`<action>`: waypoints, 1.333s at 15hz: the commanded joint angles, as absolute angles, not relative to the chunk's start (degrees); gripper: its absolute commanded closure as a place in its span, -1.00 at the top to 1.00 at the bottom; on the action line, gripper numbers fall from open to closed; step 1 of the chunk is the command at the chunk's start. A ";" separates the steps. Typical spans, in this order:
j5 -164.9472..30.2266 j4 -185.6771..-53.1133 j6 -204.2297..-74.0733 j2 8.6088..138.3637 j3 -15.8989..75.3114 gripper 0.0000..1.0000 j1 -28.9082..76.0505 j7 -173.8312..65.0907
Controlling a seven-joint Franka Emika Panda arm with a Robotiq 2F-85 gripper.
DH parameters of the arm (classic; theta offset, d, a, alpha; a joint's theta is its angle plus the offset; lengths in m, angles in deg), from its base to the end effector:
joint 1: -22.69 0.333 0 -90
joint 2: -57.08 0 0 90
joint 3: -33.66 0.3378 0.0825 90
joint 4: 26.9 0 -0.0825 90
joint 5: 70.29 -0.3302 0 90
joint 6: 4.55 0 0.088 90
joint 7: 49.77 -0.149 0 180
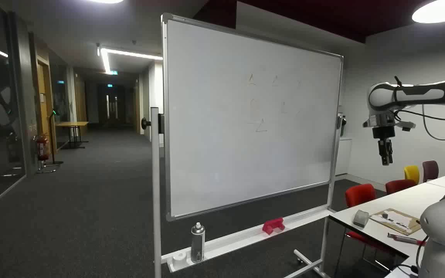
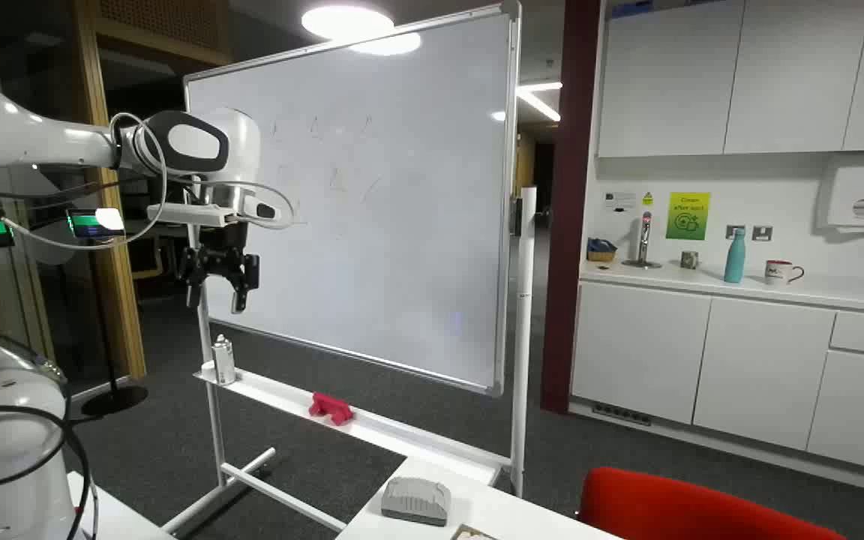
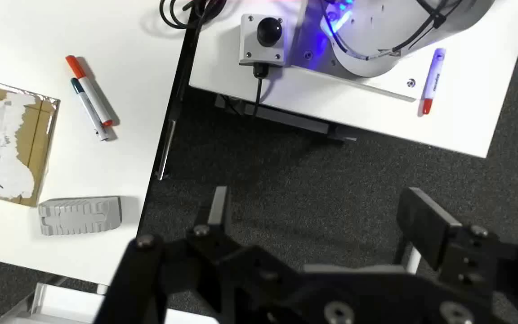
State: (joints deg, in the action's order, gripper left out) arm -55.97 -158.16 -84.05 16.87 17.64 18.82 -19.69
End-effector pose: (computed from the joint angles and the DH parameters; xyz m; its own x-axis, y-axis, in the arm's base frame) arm 0.2058 -0.1428 0.5468 0.9445 0.2399 -0.2242 0.2351 -0.9708 -0.0483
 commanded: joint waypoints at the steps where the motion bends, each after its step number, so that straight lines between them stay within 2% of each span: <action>1: -55.76 -158.03 -83.85 16.84 17.20 1.00 19.52 -20.03; 7: -58.05 -156.68 -85.33 19.62 15.42 1.00 19.52 -20.60; 14: -65.00 -148.06 -95.59 34.75 4.72 1.00 15.51 -20.12; 19: -70.47 -139.33 -99.25 46.48 2.79 1.00 11.01 -26.94; 20: -67.95 -144.30 -100.16 41.83 4.31 1.00 10.24 -23.62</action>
